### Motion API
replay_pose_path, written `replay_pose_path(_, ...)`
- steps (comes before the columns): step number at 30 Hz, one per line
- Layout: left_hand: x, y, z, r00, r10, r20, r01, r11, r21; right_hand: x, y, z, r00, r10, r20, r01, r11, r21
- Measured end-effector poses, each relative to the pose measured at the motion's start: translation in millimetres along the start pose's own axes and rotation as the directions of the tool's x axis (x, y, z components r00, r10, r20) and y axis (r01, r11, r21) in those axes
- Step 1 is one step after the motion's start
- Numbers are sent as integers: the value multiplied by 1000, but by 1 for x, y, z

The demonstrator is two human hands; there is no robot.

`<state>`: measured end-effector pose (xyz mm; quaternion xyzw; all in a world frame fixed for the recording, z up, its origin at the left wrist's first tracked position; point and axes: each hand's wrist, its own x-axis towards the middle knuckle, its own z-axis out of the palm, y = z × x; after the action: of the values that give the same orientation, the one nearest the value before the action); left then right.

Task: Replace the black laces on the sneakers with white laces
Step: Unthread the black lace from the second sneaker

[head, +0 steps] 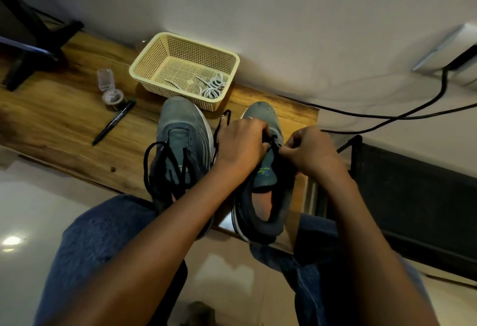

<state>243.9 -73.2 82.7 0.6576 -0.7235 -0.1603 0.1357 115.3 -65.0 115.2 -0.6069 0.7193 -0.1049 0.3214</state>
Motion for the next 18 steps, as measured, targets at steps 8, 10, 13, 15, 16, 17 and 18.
replay_pose_path(8,6,-9,-20,980,-159,-119,137,975,-177,1,4,-5,999,35,-11,-35,999,33)
replay_pose_path(10,9,-19,-26,961,-226,-162,202,968,-151,2,3,-4,999,34,-12,-34,999,28)
replay_pose_path(13,11,-28,-29,935,-291,-201,278,956,-89,4,2,-3,999,32,-4,-32,999,39)
replay_pose_path(15,13,-29,-26,929,-309,-205,301,951,-72,4,3,-4,999,32,-7,-32,999,36)
replay_pose_path(16,14,-29,-24,926,-318,-201,311,948,-67,3,3,-4,999,32,-7,-32,999,35)
replay_pose_path(17,15,-31,-23,924,-331,-194,325,944,-63,3,4,-5,999,34,-6,-34,999,36)
replay_pose_path(18,17,-33,-23,920,-342,-190,337,940,-61,3,4,-5,999,38,-2,-38,998,41)
